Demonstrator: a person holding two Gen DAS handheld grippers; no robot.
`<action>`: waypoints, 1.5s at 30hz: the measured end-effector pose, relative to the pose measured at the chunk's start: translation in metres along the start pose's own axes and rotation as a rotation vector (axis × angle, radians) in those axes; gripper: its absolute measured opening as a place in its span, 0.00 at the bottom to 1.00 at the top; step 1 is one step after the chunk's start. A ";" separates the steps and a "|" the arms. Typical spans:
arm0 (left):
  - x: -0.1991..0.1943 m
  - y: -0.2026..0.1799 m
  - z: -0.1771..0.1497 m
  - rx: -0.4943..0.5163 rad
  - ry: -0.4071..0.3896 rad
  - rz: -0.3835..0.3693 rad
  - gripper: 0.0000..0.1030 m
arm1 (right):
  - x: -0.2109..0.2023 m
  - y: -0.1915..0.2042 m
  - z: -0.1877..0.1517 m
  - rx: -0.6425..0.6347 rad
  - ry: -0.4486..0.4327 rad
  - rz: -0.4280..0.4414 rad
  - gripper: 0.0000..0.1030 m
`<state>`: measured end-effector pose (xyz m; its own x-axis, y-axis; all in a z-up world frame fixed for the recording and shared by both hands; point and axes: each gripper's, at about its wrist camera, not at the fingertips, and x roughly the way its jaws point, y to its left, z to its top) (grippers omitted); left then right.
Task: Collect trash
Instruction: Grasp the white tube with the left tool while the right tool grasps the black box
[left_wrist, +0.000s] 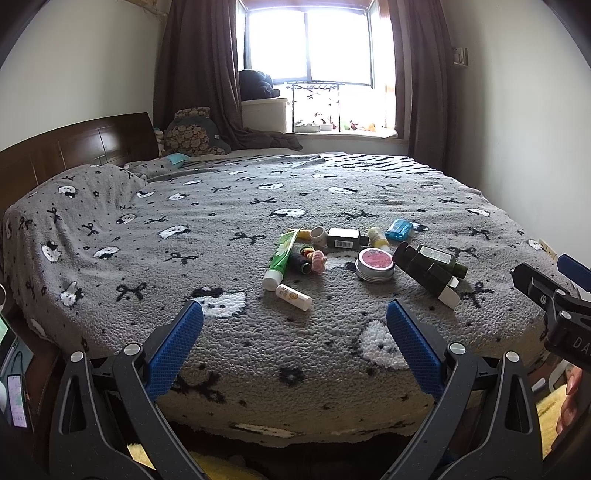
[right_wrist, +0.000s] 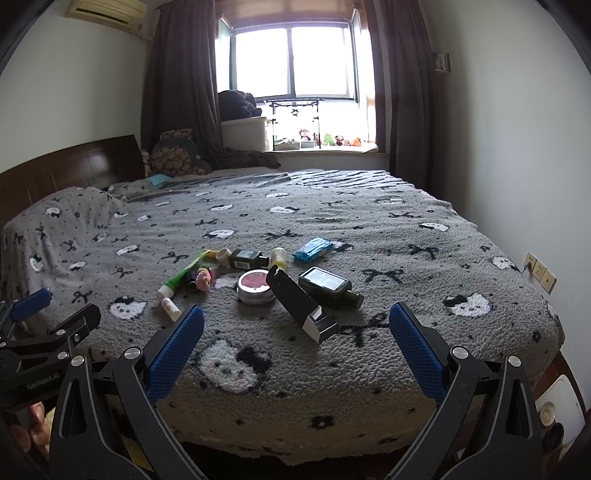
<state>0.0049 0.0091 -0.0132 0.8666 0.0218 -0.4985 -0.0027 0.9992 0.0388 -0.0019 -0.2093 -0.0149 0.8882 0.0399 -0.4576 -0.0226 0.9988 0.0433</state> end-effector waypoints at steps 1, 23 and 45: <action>0.003 0.002 -0.001 -0.003 0.005 0.003 0.92 | 0.003 0.000 -0.001 -0.001 0.009 0.000 0.97; 0.091 0.035 -0.044 -0.045 0.195 0.042 0.91 | 0.089 -0.022 -0.039 0.070 0.197 0.026 0.97; 0.215 0.016 -0.012 -0.058 0.314 -0.018 0.86 | 0.205 -0.004 -0.013 -0.051 0.273 -0.017 0.86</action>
<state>0.1853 0.0301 -0.1306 0.6701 0.0041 -0.7422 -0.0255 0.9995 -0.0175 0.1743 -0.2049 -0.1209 0.7325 0.0228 -0.6804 -0.0381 0.9992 -0.0076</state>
